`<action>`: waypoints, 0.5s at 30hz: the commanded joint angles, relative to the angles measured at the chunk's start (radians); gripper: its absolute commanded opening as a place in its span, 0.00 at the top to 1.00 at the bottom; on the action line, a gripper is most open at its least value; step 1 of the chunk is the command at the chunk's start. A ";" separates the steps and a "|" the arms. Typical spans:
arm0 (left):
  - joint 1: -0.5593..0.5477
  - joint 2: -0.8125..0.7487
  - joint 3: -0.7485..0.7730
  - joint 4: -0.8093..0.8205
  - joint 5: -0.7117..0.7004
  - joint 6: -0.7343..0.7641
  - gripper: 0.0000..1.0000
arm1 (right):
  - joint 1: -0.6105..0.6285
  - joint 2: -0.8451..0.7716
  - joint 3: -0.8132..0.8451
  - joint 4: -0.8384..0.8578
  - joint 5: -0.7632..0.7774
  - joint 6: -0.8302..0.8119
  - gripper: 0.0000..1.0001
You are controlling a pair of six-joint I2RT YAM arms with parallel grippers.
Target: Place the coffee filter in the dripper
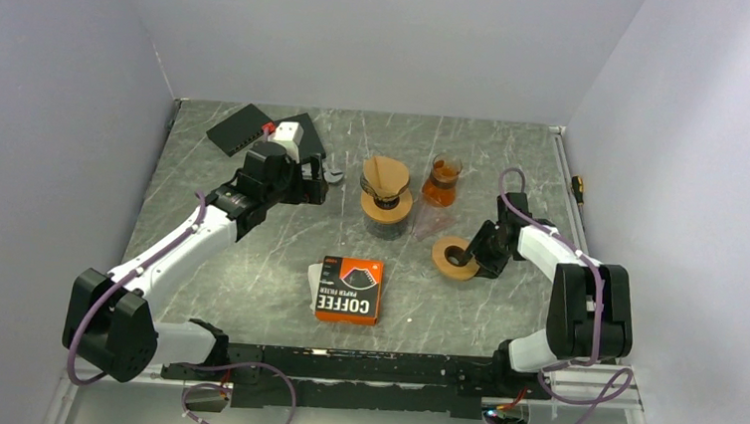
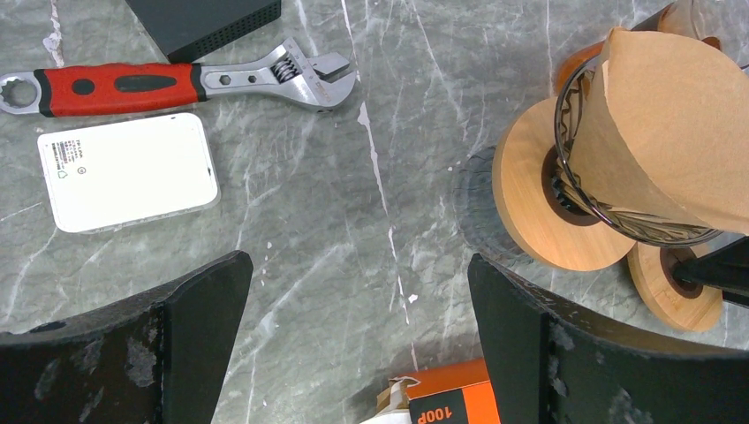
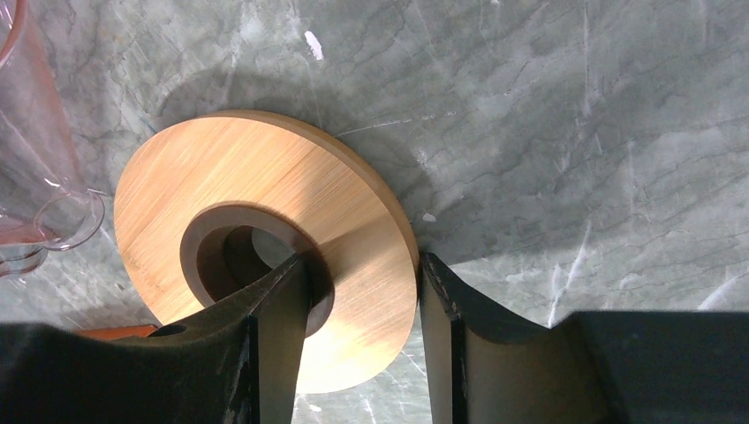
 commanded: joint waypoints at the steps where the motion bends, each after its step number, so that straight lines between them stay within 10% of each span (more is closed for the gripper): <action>1: -0.001 -0.036 0.007 0.015 -0.016 0.009 0.01 | 0.002 0.015 -0.014 0.024 0.028 -0.009 0.60; 15: -0.001 -0.053 0.041 0.016 0.012 -0.003 0.01 | 0.002 -0.210 0.104 -0.077 0.165 -0.065 0.94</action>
